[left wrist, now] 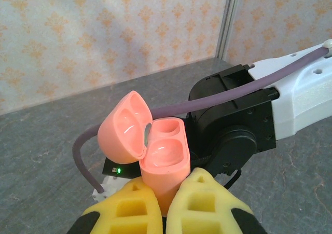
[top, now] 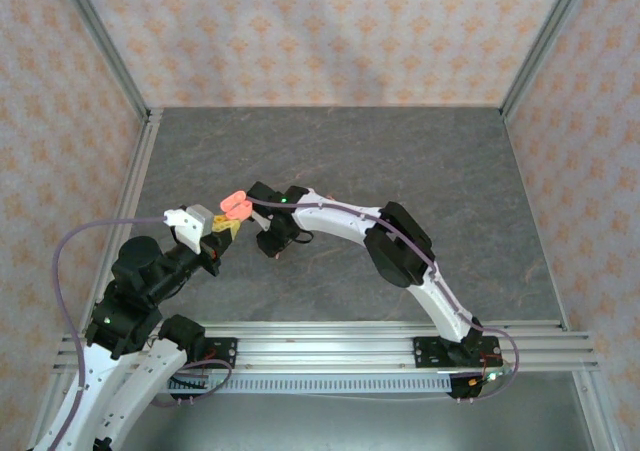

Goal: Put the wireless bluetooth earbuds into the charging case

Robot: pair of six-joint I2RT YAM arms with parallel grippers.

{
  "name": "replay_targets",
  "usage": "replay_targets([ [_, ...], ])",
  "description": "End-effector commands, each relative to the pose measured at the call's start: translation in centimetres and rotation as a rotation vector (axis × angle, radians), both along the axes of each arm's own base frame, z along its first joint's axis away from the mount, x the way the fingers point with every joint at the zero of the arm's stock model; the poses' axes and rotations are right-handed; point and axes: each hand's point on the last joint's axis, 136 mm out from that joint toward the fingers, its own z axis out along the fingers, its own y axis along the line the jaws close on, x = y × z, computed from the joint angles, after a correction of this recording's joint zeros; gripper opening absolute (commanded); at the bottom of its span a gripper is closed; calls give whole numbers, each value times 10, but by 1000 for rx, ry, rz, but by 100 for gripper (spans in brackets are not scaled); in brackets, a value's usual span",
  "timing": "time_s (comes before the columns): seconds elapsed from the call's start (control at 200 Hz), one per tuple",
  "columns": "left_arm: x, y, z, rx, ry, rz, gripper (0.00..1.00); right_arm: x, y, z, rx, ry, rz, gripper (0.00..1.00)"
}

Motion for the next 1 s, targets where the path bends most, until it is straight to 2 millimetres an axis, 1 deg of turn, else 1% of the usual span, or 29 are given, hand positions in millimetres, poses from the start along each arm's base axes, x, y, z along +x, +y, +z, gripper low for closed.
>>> replay_targets([
  [0.0,-1,1,11,-14,-40,4,0,-4,-1,-2,-35,14,-5,43],
  [0.135,-1,1,11,-14,-41,6,0,-5,-1,-3,-39,22,-8,43],
  [0.47,-1,1,11,-18,-38,5,0,-6,-4,-14,-82,52,-28,41],
  [0.65,-2,1,10,-19,-37,5,0,-4,-11,-18,-131,52,-65,39],
  [0.821,-2,1,11,-21,-38,4,0,-4,-14,-17,-144,57,-84,32],
  [0.996,-2,1,10,-21,-37,6,0,-5,-13,-9,-121,60,-94,24],
])
